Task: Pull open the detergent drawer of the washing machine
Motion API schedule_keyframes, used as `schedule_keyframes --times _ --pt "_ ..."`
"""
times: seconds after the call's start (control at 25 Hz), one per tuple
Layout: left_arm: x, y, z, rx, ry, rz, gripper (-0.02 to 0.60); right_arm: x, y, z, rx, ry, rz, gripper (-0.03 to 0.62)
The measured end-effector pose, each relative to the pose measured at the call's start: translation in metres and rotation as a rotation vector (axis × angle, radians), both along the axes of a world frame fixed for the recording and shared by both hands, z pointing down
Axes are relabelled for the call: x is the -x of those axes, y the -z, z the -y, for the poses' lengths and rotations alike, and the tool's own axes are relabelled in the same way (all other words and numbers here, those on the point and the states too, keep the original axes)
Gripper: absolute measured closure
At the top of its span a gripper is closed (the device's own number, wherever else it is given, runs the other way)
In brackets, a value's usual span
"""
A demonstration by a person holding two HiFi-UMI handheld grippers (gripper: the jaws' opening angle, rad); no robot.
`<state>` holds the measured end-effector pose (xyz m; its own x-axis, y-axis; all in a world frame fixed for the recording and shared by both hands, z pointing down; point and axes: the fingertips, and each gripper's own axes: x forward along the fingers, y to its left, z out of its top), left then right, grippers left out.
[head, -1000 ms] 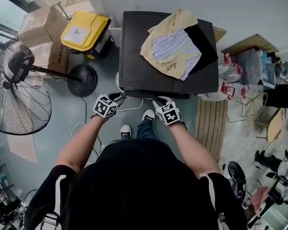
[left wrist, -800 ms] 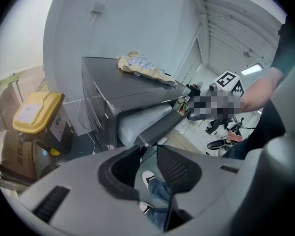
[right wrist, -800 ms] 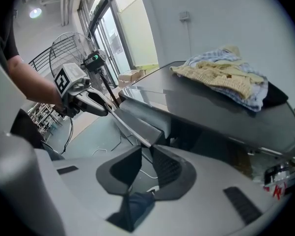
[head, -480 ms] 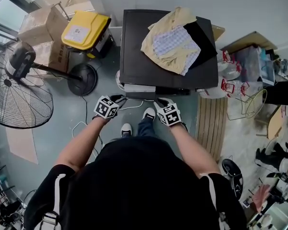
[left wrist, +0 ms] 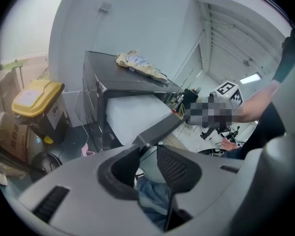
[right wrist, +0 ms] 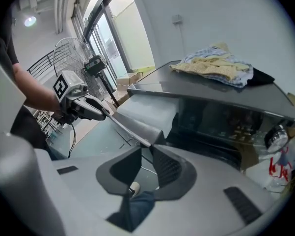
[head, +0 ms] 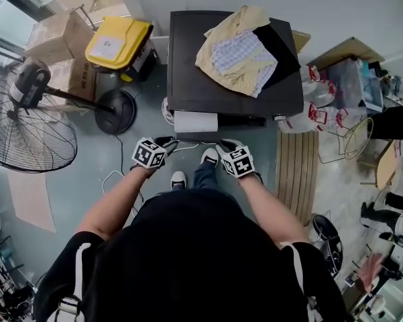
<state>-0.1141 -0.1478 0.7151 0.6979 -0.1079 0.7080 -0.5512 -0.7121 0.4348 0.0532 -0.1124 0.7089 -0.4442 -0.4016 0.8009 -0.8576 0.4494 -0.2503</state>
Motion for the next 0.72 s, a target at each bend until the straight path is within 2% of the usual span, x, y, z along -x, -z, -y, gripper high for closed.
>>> schedule_keyframes --times 0.72 --pt "0.007 0.005 -0.065 0.049 -0.041 -0.003 0.469 0.007 0.003 -0.064 0.013 -0.008 0.028 0.523"
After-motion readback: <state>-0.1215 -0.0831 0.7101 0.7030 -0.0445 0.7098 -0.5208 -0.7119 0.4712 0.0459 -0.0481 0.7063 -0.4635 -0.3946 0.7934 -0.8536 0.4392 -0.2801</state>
